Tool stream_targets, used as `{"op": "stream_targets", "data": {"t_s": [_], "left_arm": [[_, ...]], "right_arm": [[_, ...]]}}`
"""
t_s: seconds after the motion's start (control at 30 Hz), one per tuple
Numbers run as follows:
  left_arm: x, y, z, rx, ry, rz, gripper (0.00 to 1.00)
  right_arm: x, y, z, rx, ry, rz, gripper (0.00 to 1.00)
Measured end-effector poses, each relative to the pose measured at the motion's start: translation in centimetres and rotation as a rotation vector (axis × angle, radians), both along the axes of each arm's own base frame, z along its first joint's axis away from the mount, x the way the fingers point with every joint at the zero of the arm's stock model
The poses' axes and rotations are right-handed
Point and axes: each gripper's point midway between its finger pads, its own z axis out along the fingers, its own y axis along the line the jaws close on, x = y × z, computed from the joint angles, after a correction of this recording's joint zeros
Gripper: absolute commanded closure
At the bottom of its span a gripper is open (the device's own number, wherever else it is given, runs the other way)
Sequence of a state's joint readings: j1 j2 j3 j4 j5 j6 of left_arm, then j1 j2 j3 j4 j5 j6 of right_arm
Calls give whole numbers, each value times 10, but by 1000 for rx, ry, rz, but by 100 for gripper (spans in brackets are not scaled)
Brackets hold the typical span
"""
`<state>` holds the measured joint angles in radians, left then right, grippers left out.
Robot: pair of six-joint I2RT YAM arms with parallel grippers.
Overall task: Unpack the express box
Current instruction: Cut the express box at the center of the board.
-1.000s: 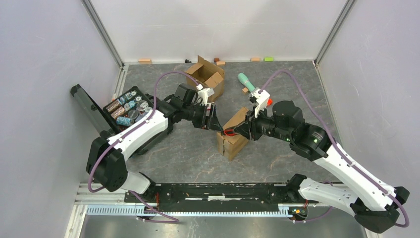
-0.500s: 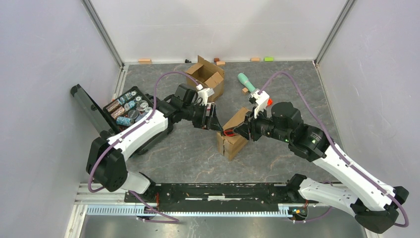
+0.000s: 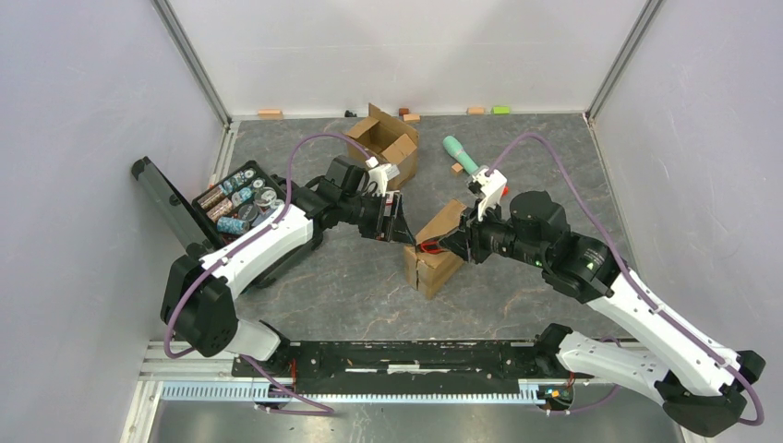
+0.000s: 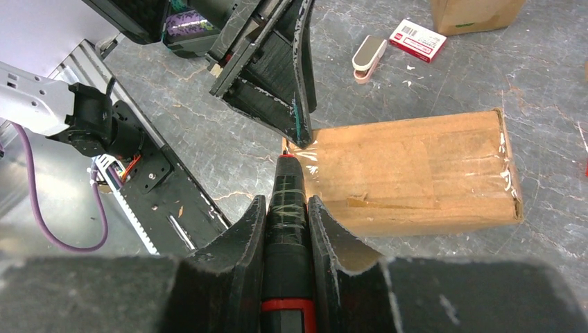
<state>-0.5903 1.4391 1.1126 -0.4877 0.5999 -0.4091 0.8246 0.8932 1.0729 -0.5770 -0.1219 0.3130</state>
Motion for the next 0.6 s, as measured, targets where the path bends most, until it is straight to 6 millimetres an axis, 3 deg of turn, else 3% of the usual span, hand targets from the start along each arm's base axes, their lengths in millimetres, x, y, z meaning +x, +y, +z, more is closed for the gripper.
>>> {"op": "stream_targets", "data": {"t_s": [0.6], "left_arm": [[0,0,0,0,0,0,25]], "right_arm": [[-6,1,-12,-19,33,25,100]]}}
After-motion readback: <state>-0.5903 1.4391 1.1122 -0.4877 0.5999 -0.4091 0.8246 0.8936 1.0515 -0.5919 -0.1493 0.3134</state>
